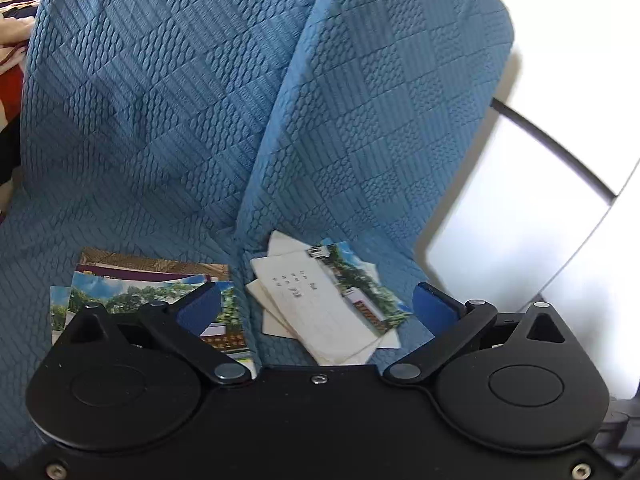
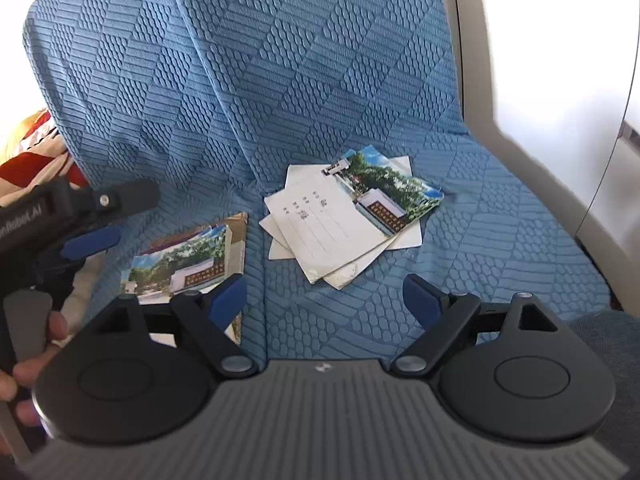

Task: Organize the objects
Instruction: 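Move both grippers toward the remaining envelope pile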

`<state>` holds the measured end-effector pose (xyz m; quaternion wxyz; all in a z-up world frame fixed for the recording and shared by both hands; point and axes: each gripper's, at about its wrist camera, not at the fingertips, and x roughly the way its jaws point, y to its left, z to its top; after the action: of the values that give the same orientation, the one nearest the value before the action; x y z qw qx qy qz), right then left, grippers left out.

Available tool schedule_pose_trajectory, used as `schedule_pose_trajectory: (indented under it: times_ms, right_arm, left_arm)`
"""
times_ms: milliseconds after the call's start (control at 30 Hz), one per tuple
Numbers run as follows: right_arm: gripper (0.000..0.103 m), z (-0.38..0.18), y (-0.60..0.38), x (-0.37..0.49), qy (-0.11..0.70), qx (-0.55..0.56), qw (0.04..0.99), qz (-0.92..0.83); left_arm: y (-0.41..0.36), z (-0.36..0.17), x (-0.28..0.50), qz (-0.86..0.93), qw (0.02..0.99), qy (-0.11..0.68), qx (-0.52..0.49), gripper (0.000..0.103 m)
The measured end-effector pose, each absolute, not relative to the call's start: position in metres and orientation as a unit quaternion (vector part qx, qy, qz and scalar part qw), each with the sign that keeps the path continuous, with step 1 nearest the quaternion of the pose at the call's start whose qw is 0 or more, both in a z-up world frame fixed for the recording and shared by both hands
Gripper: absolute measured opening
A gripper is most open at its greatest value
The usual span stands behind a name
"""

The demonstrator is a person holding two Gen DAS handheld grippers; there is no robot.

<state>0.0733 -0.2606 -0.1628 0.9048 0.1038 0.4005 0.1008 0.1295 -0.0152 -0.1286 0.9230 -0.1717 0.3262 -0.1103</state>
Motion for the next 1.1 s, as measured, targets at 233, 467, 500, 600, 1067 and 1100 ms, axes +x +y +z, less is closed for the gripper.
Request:
schedule_pose_trajectory:
  times_ms: [233,467,500,600,1067,1100]
  right_arm:
    - [0.087,-0.187,-0.261,0.083,0.407,0.101,0.902,0.103]
    - [0.079,-0.199,-0.26,0.095,0.404,0.1,0.903,0.106]
    - [0.076,-0.202,-0.26,0.097,0.405,0.1,0.903,0.107]
    - [0.073,-0.209,-0.256,0.104,0.407,0.097,0.902,0.11]
    - [0.067,-0.232,-0.247,0.137,0.426,0.124,0.889,0.112]
    - [0.067,-0.234,-0.247,0.141,0.432,0.133,0.885,0.113]
  left_arm:
    - [-0.021,-0.148,0.153,-0.127,0.91,0.36,-0.16,0.102]
    - [-0.012,-0.159,0.183,-0.11,0.896,0.389,-0.181,0.102]
    - [-0.01,-0.16,0.187,-0.108,0.895,0.393,-0.181,0.102]
    - [-0.005,-0.165,0.2,-0.105,0.889,0.406,-0.182,0.102]
    - [-0.008,-0.194,0.251,-0.103,0.87,0.451,-0.172,0.098]
    - [-0.008,-0.198,0.255,-0.105,0.867,0.455,-0.172,0.097]
